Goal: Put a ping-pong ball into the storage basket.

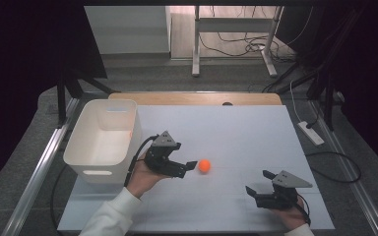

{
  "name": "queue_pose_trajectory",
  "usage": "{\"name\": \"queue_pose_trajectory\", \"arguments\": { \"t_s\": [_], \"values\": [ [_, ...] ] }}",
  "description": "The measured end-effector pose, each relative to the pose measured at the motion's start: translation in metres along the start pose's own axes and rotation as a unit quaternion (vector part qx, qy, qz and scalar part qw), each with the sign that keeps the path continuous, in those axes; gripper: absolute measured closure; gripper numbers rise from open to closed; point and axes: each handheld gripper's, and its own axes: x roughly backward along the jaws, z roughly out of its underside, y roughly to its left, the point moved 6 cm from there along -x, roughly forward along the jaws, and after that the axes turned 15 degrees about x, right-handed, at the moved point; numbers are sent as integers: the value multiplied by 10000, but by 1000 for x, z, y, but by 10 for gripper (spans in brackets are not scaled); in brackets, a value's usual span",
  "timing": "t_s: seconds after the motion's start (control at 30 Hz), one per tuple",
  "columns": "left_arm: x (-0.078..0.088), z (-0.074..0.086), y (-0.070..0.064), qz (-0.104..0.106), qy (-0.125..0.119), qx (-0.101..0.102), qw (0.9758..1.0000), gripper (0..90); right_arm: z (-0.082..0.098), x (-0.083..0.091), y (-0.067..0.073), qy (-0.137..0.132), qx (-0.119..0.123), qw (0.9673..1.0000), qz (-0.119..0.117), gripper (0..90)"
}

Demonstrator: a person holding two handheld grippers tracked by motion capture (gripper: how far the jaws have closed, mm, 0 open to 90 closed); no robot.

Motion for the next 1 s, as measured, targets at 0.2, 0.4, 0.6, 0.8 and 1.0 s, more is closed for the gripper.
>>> {"name": "queue_pose_trajectory", "arguments": {
  "t_s": [0.2, 0.4, 0.6, 0.8, 1.0],
  "values": [
    [-16, 5, 2, -74, 197, -17, 9998, 141, -5, 1, 3, -97, -13, 9999, -63, 120],
    [-30, 9, 5, -93, 378, 1, 9992, 136, -5, 2, 4, -69, -27, 10000, -27, 120],
    [-37, 7, 5, -80, 431, 14, 9990, 142, -2, 3, 2, -33, -28, 10000, 5, 120],
    [-47, 9, 6, -96, 531, 34, 9985, 140, -3, 2, 4, -34, 7, 10000, 3, 120],
    [-56, 8, 14, -118, 572, 162, 9982, 141, -1, 3, 3, -6, 5, 10000, 32, 120]
  ]
}}
